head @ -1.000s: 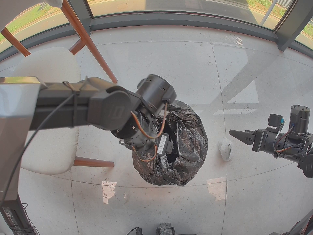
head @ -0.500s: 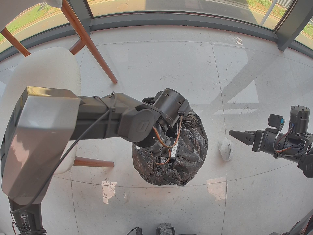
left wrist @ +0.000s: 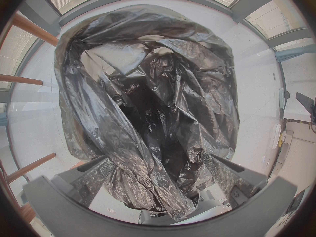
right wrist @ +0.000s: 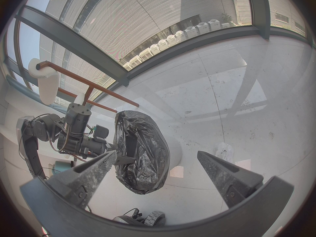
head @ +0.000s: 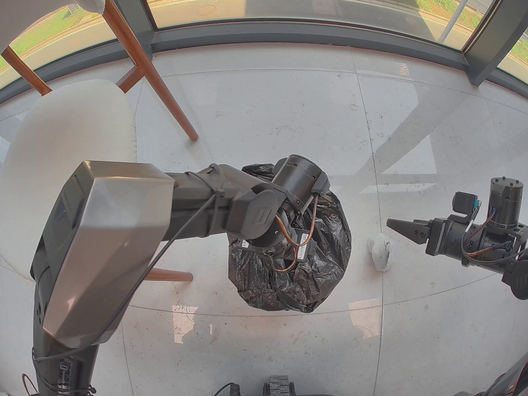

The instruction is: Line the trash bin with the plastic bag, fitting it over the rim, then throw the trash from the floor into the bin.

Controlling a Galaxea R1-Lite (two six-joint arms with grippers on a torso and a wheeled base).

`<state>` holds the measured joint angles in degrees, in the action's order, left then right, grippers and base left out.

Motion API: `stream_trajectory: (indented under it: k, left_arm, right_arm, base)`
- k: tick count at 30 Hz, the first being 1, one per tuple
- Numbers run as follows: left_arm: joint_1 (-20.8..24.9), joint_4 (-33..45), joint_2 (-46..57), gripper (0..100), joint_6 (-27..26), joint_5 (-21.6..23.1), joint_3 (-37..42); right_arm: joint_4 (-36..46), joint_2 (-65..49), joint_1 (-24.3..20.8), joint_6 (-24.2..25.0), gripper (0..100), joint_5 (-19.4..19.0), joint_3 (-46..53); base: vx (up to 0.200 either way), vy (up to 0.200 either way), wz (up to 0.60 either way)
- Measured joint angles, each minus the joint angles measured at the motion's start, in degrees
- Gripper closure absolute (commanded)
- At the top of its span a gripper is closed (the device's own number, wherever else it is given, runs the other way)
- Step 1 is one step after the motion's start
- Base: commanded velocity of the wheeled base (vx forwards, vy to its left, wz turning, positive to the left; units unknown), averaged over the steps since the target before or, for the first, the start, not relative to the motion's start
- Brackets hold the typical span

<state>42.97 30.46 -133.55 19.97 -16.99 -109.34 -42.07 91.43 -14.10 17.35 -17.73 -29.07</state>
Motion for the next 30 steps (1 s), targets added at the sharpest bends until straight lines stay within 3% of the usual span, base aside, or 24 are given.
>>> stream_trajectory:
  k: [1, 24, 30]
  left_arm:
    - [0.0, 0.0, -0.4, 100, 0.0, -0.1, -0.4]
    - [-2.2, 0.7, -1.1, 100, 3.2, -0.4, -3.5]
    - [-3.7, 5.7, 3.3, 100, 3.0, -0.4, -2.9]
  right_arm:
    - [0.0, 0.0, 0.0, 0.0, 0, 0.0, 0.0]
    - [0.0, -0.2, 0.0, 0.0, 0, 0.1, 0.3]
    - [0.0, -0.2, 0.3, 0.1, 0, 0.0, 0.6]
  base:
    - [0.000, 0.000, 0.00]
    - [0.000, 0.000, 0.00]
    - [0.000, 0.000, 0.00]
